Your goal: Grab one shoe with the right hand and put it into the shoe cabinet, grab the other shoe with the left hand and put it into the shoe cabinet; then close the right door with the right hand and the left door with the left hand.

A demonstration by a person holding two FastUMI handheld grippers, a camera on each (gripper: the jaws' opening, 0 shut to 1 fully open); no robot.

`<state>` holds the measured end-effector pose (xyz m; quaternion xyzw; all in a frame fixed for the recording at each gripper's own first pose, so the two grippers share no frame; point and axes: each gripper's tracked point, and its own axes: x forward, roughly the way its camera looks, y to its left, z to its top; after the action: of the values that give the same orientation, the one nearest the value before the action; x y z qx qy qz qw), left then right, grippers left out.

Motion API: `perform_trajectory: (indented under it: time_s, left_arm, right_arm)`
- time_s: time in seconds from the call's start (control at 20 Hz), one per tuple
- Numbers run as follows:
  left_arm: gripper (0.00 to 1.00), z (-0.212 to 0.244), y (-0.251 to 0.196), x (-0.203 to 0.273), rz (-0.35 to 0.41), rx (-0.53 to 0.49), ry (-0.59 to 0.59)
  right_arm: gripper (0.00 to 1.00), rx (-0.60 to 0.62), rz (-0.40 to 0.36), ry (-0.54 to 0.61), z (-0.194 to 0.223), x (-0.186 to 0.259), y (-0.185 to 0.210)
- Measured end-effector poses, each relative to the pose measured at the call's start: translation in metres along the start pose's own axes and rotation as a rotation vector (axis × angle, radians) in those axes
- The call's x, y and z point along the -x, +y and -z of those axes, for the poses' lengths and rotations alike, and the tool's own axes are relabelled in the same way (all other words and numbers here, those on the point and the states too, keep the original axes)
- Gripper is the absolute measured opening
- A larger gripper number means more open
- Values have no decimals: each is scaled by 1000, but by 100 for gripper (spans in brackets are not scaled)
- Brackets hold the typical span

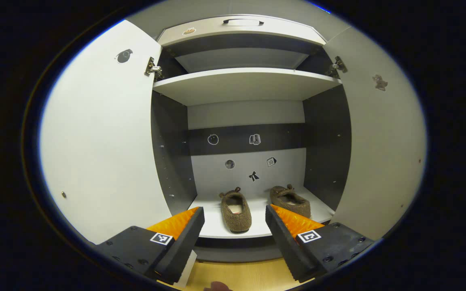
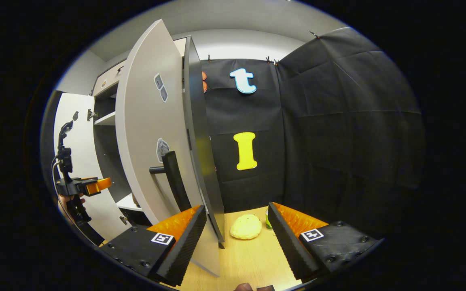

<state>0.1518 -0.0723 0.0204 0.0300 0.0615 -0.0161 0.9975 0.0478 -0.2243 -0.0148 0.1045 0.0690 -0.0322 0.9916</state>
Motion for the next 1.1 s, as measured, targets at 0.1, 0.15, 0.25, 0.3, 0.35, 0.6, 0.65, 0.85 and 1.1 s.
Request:
perform_trajectory:
  time_s: [0.1,0.15,0.25,0.3,0.35,0.6,0.65,0.85,1.1]
  left_arm:
    - [96,5,-3,22,-1,-8,-3]
    - [96,10,-6,27,2,-5,1]
    - [96,18,-10,46,12,2,8]
    - [96,20,-9,54,9,7,9]
    - [96,26,-7,62,10,16,6]
    - [97,46,0,96,20,40,-3]
    - [96,48,4,102,12,31,-11]
    - [96,56,18,121,-7,-19,-23]
    - [96,61,32,136,0,-9,-15]
  right_arm:
    - [98,-7,-11,-9,-4,-5,5]
    - [98,-15,-21,-13,-7,-6,10]
    - [98,-7,-18,-25,-8,-5,13]
    - [97,1,-19,-29,-8,-5,14]
    - [98,2,-32,-27,-7,-4,17]
    - [100,39,-15,-36,-7,0,25]
    - [98,38,-12,-36,-7,1,28]
    - [98,41,-14,-33,-2,4,47]
    - [98,54,-47,-31,5,6,81]
